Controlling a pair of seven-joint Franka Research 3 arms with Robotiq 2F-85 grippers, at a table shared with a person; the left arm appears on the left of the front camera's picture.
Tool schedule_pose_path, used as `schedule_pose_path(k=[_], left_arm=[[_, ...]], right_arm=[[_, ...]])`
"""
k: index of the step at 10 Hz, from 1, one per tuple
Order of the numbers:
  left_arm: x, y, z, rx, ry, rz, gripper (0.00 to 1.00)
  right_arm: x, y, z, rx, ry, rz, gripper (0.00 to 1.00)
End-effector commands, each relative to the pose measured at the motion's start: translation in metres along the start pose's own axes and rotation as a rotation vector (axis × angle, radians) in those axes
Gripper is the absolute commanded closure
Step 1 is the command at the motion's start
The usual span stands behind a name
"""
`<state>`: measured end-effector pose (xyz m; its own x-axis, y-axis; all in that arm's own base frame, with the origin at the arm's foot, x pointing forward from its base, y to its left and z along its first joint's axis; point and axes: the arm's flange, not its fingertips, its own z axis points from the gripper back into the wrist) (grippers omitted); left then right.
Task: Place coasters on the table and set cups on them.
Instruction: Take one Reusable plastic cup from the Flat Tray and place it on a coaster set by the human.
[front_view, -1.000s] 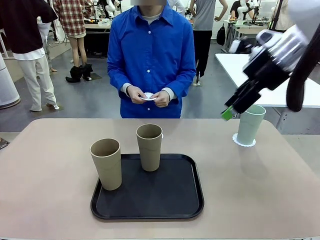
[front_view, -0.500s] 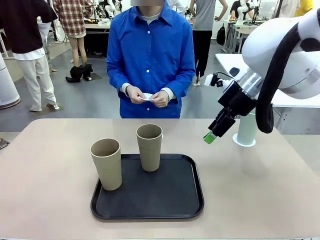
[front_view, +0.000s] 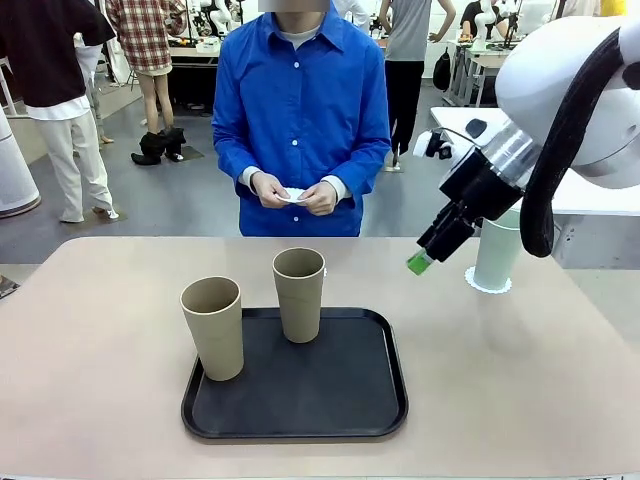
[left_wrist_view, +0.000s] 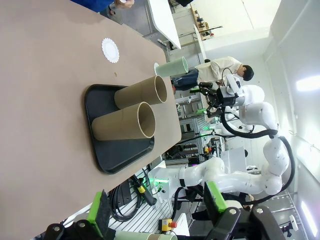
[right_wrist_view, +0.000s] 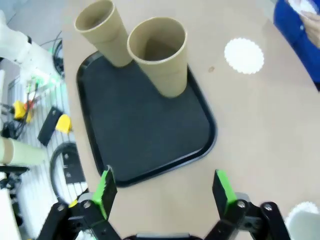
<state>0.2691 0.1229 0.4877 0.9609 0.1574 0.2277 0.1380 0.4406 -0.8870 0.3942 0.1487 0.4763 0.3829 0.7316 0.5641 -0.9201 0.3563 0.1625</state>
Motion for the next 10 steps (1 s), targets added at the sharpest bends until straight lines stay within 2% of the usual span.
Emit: schedule_pose_path(k=[1, 3, 4, 6, 8, 10], left_arm=[[0.0, -0.001, 0.001, -0.022, -0.007, -0.011, 0.0], [0.0, -0.001, 0.001, -0.022, -0.007, -0.011, 0.0], [0.0, -0.001, 0.001, -0.022, -0.007, -0.011, 0.0], [0.0, -0.001, 0.001, -0.022, -0.007, -0.011, 0.0], [0.0, -0.001, 0.001, -0.022, -0.007, -0.011, 0.0], [0.0, -0.001, 0.001, -0.022, -0.007, -0.011, 0.0]], right_arm=[[-0.04, -0.022, -0.012, 0.022, -0.364, 0.104, 0.0], [-0.057, -0.042, -0.042, 0.117, -0.606, 0.164, 0.0], [-0.063, -0.049, -0.051, 0.131, -0.644, 0.219, 0.0], [-0.072, -0.058, -0.071, 0.199, -0.672, 0.216, 0.0], [-0.077, -0.064, -0.093, 0.177, -0.667, 0.26, 0.0], [-0.08, -0.071, -0.112, 0.193, -0.65, 0.244, 0.0]])
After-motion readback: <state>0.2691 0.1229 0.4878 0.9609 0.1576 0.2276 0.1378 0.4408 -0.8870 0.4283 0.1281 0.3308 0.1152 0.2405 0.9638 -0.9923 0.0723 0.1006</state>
